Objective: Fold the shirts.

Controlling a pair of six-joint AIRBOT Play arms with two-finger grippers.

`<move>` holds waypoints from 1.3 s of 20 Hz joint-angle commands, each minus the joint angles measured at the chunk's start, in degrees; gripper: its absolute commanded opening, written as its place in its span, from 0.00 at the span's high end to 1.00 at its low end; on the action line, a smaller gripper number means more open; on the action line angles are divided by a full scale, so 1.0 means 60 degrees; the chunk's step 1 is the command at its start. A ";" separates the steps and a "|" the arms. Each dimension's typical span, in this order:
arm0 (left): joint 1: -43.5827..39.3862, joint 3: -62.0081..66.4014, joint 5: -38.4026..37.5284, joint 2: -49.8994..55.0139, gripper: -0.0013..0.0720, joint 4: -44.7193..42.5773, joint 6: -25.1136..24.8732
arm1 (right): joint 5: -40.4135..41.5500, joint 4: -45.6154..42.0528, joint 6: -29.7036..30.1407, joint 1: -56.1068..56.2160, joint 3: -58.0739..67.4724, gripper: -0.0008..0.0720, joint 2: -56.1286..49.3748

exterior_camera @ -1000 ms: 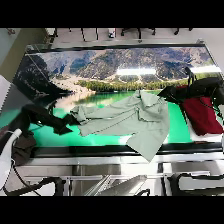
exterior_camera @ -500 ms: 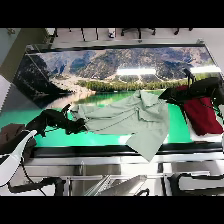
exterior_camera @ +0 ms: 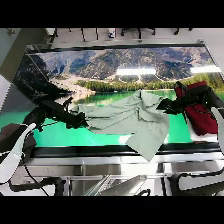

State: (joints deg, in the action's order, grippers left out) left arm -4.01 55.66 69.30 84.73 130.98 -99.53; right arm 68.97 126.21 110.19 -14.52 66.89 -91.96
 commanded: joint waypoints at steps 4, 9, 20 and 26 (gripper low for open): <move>0.0000 0.0160 0.0368 0.0007 0.96 -0.0157 -0.0011 | 0.0047 -0.0004 -0.0007 0.0018 -0.0127 0.11 -0.0346; -0.0004 0.0160 0.0197 0.0007 0.96 -0.0149 -0.0011 | 0.0255 0.1002 0.0284 0.0076 -0.0124 0.36 -0.0874; 0.0025 0.0619 -0.0342 -0.0659 0.96 0.0178 -0.0091 | 0.0521 0.3661 0.0856 0.0222 0.0098 0.96 -0.0488; 0.1337 0.6386 0.1315 -0.3599 0.96 0.0171 0.0284 | -0.1100 0.4830 0.0426 -0.0703 0.4135 0.96 0.4375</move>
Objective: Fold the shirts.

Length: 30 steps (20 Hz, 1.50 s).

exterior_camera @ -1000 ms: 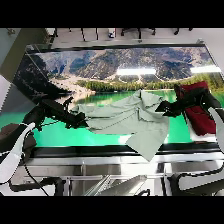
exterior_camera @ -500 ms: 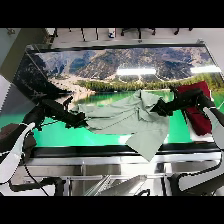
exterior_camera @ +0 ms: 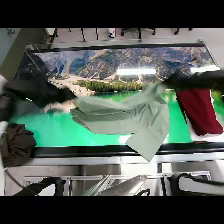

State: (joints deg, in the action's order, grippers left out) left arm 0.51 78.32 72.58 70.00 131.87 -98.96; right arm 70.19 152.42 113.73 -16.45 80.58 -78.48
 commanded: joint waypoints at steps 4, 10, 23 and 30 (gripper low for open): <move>0.1311 0.6291 0.0958 -0.2324 0.96 0.0025 0.0492 | -0.3133 -0.0616 -0.0164 -0.0576 0.4426 0.96 0.4943; 0.2590 0.6845 -0.0131 -0.4430 0.96 -0.0572 0.0499 | -0.4193 -0.3067 -0.0171 -0.0576 0.6149 0.96 0.6521; 0.0226 0.3738 -0.0182 0.0834 0.96 -0.0579 0.0138 | -0.0732 -0.2386 -0.1253 -0.0036 0.5512 0.96 0.0251; 0.0197 0.4444 0.0372 0.5727 0.96 -0.1585 0.0506 | -0.0517 -0.3399 -0.1260 0.0962 0.4991 0.96 -0.4255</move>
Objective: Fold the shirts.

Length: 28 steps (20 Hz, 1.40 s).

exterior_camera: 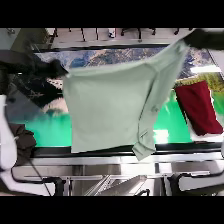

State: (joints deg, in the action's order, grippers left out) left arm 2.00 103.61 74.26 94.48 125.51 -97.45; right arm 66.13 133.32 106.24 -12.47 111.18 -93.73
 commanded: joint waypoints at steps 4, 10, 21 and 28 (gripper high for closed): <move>-0.0084 0.1137 0.0117 0.3067 0.96 -0.1169 0.0433 | 0.0197 -0.0215 -0.0015 0.0550 -0.0109 0.96 -0.3166; -0.0208 0.2342 0.1126 0.3745 0.03 -0.1180 0.0681 | 0.1319 -0.0189 -0.0503 0.0444 0.0000 0.54 -0.3075; 0.2342 -0.5974 0.1690 -0.1045 0.03 -0.1647 0.0175 | 0.3442 -0.1151 -0.0149 -0.0386 -0.5402 0.58 0.1625; 0.1920 -1.0477 -0.0823 -0.2102 0.03 0.0896 -0.1541 | 0.1413 -0.0965 0.0474 -0.0386 -0.9719 0.58 0.4561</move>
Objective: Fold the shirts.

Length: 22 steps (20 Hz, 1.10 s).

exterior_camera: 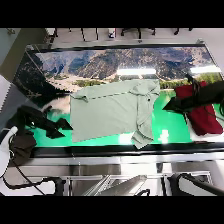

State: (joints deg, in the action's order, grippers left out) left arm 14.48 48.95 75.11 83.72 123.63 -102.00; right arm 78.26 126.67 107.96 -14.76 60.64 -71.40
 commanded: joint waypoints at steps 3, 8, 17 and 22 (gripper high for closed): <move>-0.0776 -0.1424 -0.1439 -0.0310 0.04 0.1643 -0.0856 | -0.0521 0.0138 0.0178 -0.0004 -0.1523 0.57 0.0670; -0.1060 -0.0747 -0.1413 -0.0317 0.96 0.1333 -0.0892 | -0.0251 0.0066 0.0149 0.0007 -0.1537 0.13 -0.0022; 0.0809 0.1009 -0.0408 -0.0331 0.96 -0.0397 0.0113 | -0.2969 0.0466 0.0295 0.2539 -0.3286 0.13 -0.0157; 0.0612 0.1009 -0.0448 -0.0331 0.96 -0.0353 0.0076 | -0.4612 0.2594 0.0295 0.4357 -0.3304 0.14 -0.0448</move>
State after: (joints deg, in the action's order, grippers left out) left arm 18.41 54.74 72.44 81.78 122.23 -101.73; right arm 58.04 135.22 109.75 5.39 41.41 -72.95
